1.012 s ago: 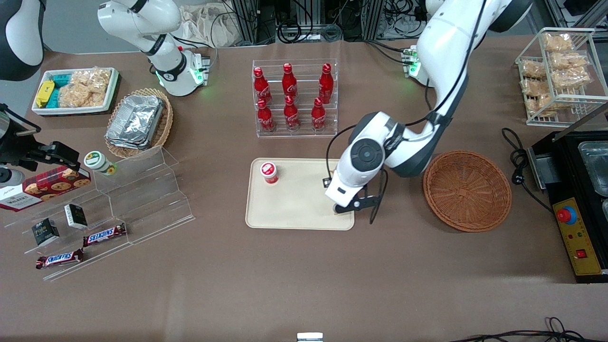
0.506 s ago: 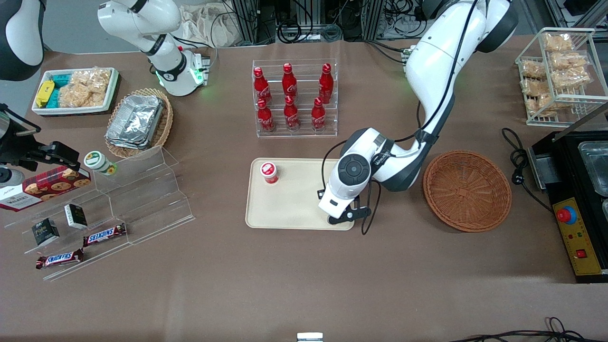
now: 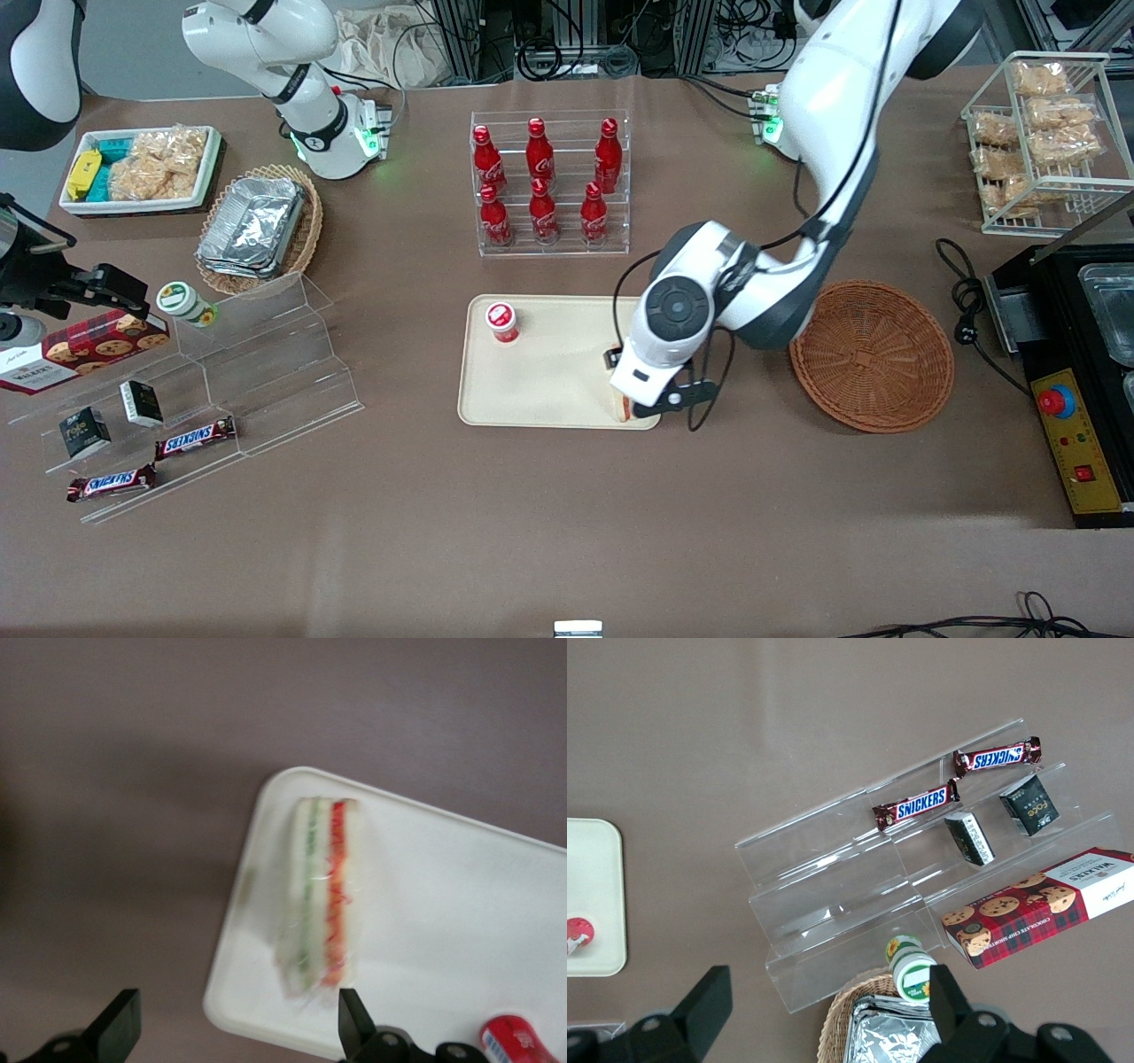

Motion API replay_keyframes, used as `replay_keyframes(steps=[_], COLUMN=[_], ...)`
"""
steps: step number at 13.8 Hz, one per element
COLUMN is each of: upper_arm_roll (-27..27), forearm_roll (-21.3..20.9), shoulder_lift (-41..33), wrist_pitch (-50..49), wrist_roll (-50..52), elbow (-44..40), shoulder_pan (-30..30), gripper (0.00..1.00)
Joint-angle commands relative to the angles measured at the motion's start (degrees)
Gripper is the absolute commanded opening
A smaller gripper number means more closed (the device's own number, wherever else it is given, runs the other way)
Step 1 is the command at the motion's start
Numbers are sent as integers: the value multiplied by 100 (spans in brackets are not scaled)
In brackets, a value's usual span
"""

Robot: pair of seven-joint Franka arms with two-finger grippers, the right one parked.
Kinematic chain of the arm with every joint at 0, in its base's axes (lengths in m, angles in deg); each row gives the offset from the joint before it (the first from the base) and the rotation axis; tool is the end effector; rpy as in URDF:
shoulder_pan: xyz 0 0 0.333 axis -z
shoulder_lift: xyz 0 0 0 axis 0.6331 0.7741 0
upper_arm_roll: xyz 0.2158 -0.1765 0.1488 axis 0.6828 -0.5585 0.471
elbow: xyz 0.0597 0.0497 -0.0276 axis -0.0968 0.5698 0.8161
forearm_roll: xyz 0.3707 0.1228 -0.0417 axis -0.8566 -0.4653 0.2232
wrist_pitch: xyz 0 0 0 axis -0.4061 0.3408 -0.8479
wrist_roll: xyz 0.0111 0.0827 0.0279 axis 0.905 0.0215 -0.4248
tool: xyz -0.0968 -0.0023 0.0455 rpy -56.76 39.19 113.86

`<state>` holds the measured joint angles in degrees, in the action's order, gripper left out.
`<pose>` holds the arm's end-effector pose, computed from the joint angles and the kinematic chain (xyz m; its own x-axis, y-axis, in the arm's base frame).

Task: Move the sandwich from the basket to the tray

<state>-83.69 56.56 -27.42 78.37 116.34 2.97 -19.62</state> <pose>0.5955 -0.3722 0.3544 0.9540 0.2756 -0.1182 0.2708 -0.9611 -0.0552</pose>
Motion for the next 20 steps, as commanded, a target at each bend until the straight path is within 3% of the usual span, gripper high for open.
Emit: replay_keyframes(steps=[1,5,9,17,20], upper_arm_roll=[-34,1,18,54,62], forearm_roll=[71,115,256,203,141], shoulder_lift=[-1282,-2654,-3684,-3861,-3546], wrist_pitch=[-415,-319,-450,-1434,-1707], wrist_roll=[-435,-759,-2471,-6031,-6544], elbow=[865,2122,2906,2495,1986], shoulder_pan=[-436,-708,-1401,-2905,-3152], gripper=[100,100,100,100,100])
